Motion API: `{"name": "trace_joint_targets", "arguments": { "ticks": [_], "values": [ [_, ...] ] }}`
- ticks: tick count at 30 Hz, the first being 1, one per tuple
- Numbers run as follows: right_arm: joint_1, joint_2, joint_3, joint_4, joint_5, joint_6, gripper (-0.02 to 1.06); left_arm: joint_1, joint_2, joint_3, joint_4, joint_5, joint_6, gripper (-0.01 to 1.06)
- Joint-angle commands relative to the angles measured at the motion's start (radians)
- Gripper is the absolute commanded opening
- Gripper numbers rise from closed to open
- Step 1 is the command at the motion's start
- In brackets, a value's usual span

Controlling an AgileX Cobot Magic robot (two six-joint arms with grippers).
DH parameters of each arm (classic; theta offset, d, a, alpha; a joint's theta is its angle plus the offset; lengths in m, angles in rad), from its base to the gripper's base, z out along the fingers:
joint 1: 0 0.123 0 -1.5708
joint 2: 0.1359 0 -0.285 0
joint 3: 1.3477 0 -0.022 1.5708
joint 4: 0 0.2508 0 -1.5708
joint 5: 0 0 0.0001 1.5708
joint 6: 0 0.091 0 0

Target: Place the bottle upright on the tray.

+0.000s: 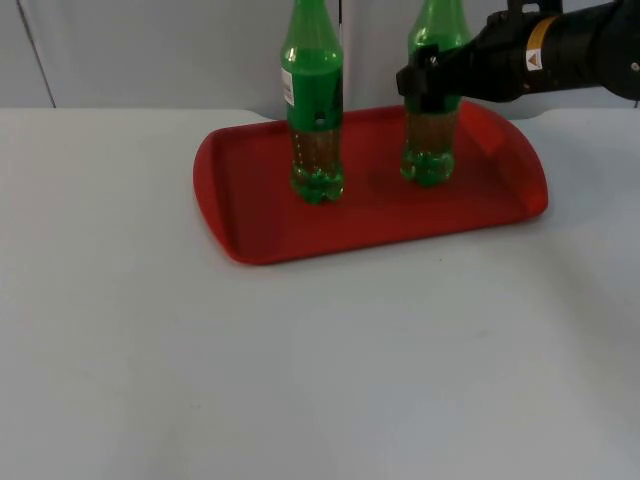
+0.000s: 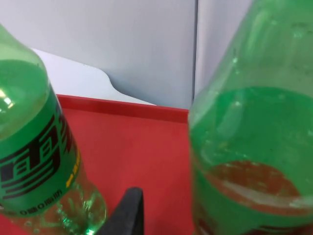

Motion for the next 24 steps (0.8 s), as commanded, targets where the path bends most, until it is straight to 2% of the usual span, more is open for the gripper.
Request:
{"name": "trace_joint_targets", "arguments": {
  "ticks": [1, 19, 22, 24],
  "values": [
    [-0.003, -0.003, -0.004, 0.0, 0.001, 0.002, 1.05, 0.002, -0.003, 0.003, 0.002, -0.001, -0.003, 1.05],
    [-0.003, -0.009, -0.004, 0.01, 0.003, 0.002, 1.05, 0.002, -0.003, 0.003, 0.002, -0.001, -0.003, 1.05],
    [-0.003, -0.019, -0.004, 0.021, 0.024, 0.002, 1.05, 0.002, -0.003, 0.003, 0.002, -0.001, -0.003, 1.05],
    [-0.003, -0.032, -0.004, 0.021, 0.074, 0.002, 1.05, 0.002, -0.003, 0.003, 0.002, -0.001, -0.003, 1.05]
  ]
}}
